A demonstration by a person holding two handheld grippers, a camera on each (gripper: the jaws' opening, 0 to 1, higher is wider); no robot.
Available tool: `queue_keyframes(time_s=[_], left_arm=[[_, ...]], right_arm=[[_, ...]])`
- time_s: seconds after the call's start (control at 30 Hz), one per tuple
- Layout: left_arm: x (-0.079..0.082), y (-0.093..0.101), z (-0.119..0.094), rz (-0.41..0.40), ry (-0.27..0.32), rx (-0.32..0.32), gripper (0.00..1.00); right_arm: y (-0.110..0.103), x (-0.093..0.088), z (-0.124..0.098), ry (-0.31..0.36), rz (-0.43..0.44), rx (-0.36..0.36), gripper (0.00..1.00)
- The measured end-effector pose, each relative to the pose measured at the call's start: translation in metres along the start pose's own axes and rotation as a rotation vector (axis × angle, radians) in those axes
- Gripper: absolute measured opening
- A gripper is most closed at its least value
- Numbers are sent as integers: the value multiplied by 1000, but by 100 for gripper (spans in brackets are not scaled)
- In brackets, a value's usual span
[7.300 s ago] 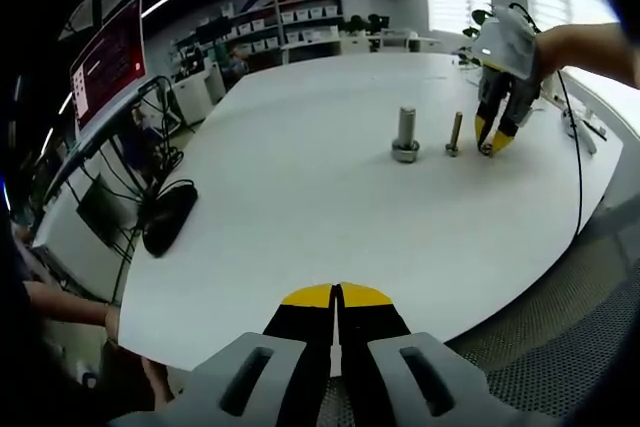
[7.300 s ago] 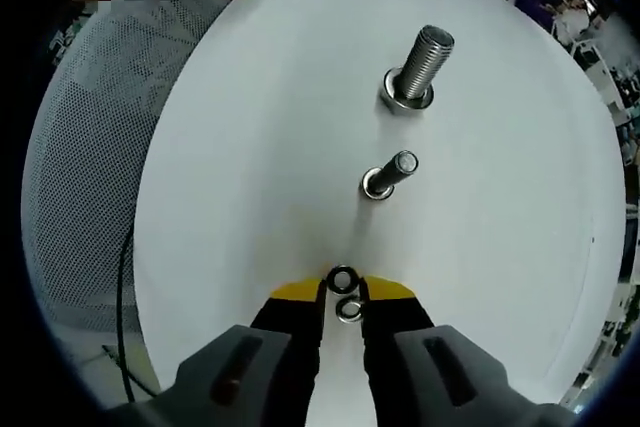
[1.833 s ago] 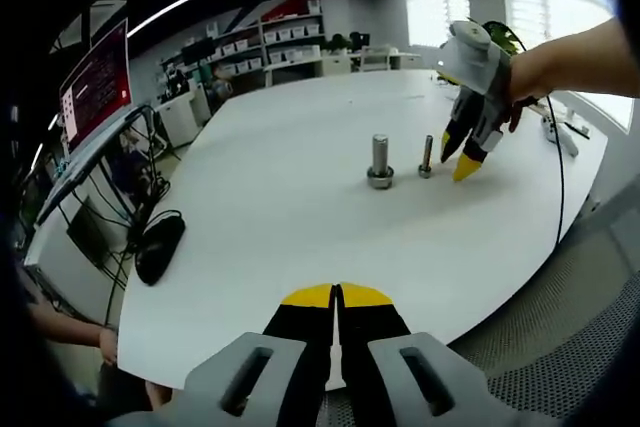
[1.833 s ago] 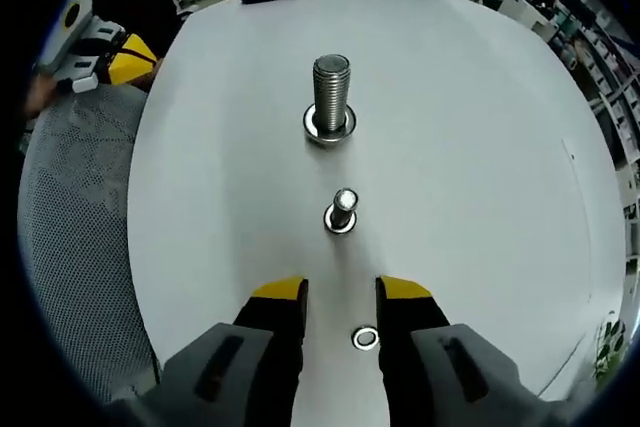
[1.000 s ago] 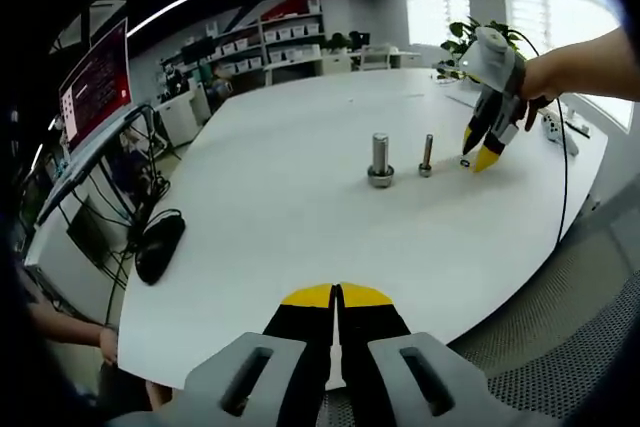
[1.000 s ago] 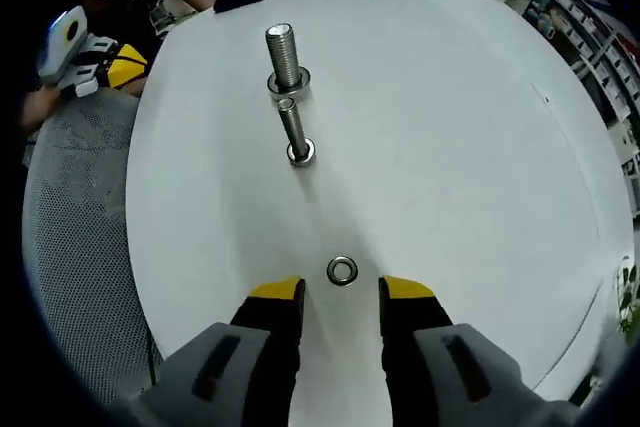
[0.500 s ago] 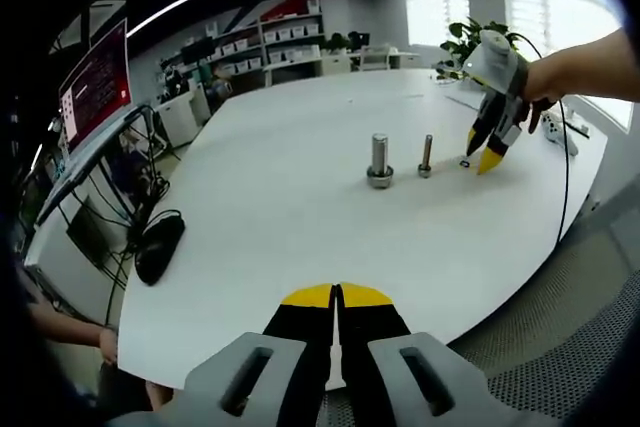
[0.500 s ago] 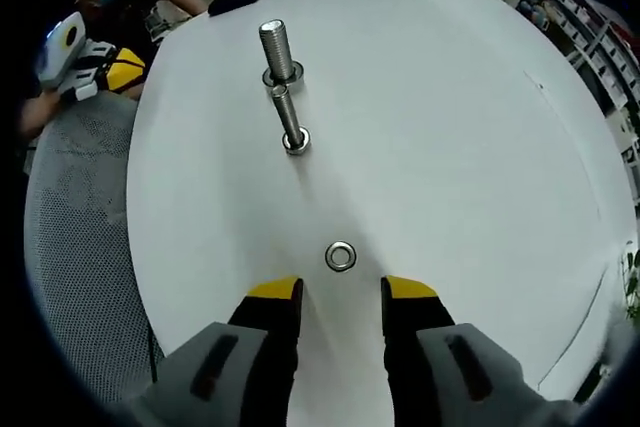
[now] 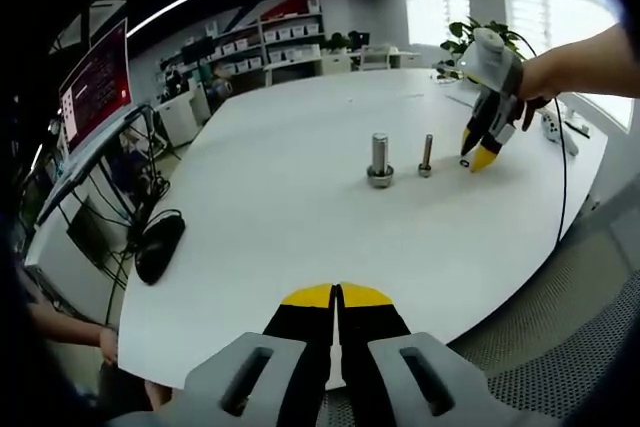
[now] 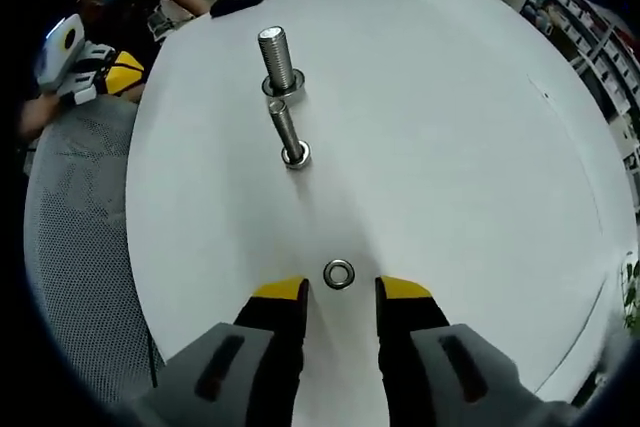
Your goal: Place the washer onto the threaded stud by aligning its center hole with the stud, sliding it down to the base, and recovering from edge contact or off-axis alignment until the washer reaches the visible bottom stop.
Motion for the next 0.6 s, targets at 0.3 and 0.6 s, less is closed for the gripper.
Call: queue_keyframes(time_s=[0.3,0.6], left_arm=[[0,0,0,0,-3,0,0],[0,0,0,0,-1,2,0]], right_arm=[[1,1,2,8,-5,-1,19],[0,7,5,-48,-42,2,15]])
Point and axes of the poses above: the point that each gripper's makers call its tool centre point, and the gripper's own axes: z roughly forward along the fingers, y roughly to its right, x roughly out of its top, the point moved 10 cm from there along -z, roughly backward along the fingers, and after that the axes turned 14 degrees about y, right-handed, at the moved point
